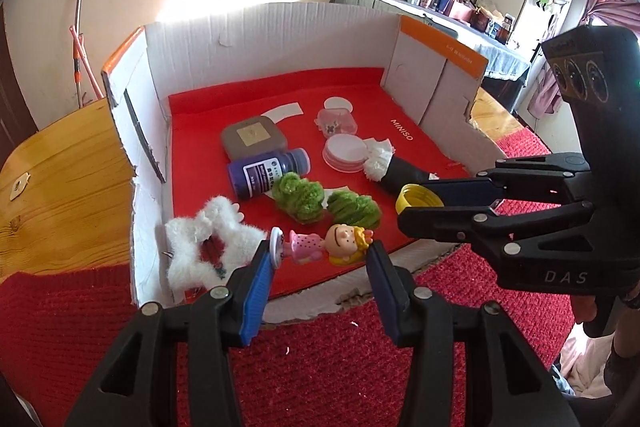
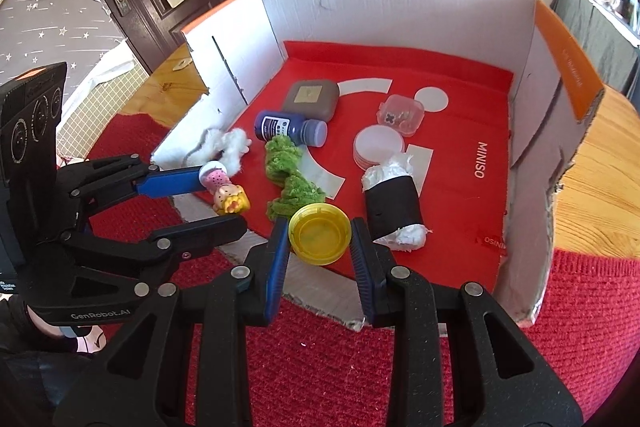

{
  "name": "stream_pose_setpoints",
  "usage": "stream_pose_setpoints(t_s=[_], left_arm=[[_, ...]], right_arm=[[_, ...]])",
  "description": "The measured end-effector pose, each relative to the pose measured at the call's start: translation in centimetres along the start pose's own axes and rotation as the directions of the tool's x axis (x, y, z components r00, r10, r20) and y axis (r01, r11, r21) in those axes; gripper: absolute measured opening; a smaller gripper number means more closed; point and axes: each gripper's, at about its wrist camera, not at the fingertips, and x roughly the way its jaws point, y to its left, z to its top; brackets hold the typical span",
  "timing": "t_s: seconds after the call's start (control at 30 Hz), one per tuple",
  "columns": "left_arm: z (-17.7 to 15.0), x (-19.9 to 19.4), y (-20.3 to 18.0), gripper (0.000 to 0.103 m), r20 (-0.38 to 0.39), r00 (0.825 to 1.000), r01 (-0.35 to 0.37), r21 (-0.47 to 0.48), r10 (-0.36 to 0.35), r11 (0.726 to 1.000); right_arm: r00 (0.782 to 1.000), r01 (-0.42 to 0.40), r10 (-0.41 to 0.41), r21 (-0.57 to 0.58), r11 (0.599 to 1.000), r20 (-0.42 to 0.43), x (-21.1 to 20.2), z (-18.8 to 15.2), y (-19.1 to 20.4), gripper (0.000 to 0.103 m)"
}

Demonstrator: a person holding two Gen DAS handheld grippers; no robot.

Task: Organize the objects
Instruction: 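Carry the doll with the left tool while the right tool carries the yellow cap into the box, then open the left tool on the mat while the right tool releases the yellow cap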

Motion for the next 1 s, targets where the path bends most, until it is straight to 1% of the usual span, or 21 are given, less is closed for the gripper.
stream_pose_setpoints(t_s=[0.17, 0.37, 0.43, 0.57, 0.67, 0.73, 0.8, 0.87, 1.0], left_arm=[[0.3, 0.6, 0.2, 0.049, -0.018, 1.000, -0.002, 0.016, 0.002, 1.000], [0.7, 1.6, 0.4, 0.049, -0.044, 0.999, -0.021, 0.031, 0.022, 0.999], [0.8, 2.1, 0.6, 0.049, -0.055, 0.998, -0.034, 0.037, 0.036, 0.999], [1.1, 2.2, 0.9, 0.049, -0.063, 0.998, -0.025, 0.032, 0.027, 0.999], [1.3, 2.2, 0.7, 0.049, -0.063, 0.997, -0.042, 0.041, 0.045, 0.998], [1.4, 2.0, 0.6, 0.049, -0.059, 0.996, -0.063, 0.050, 0.066, 0.997], [1.5, 1.9, 0.7, 0.049, -0.052, 0.994, -0.098, 0.059, 0.101, 0.993], [1.4, 2.1, 1.2, 0.049, -0.065, 0.993, -0.092, 0.049, 0.095, 0.995], [1.3, 2.5, 0.8, 0.049, -0.081, 0.990, -0.108, 0.087, 0.115, 0.990]], right_arm=[[1.000, -0.012, 0.012, 0.015, 1.000, -0.021, 0.7, 0.2, -0.5, 0.029], [0.999, 0.006, -0.004, 0.027, 1.000, -0.050, 1.4, 0.4, -1.1, 0.029], [0.998, 0.022, -0.021, 0.023, 0.999, -0.055, 1.6, 0.4, -1.2, 0.029], [0.995, 0.079, -0.080, -0.006, 0.997, -0.052, 1.6, 0.5, -1.1, 0.029], [0.991, 0.120, -0.121, -0.028, 0.992, -0.049, 1.8, 0.6, -1.0, 0.029], [0.992, 0.114, -0.115, -0.026, 0.993, -0.055, 1.9, 0.6, -1.0, 0.029], [0.993, 0.102, -0.104, -0.027, 0.994, -0.061, 2.2, 0.5, -0.8, 0.029], [0.993, 0.091, -0.093, -0.029, 0.995, -0.068, 2.3, 0.3, -0.8, 0.029], [0.991, 0.113, -0.115, -0.029, 0.993, -0.064, 2.2, 0.4, -1.1, 0.029]])
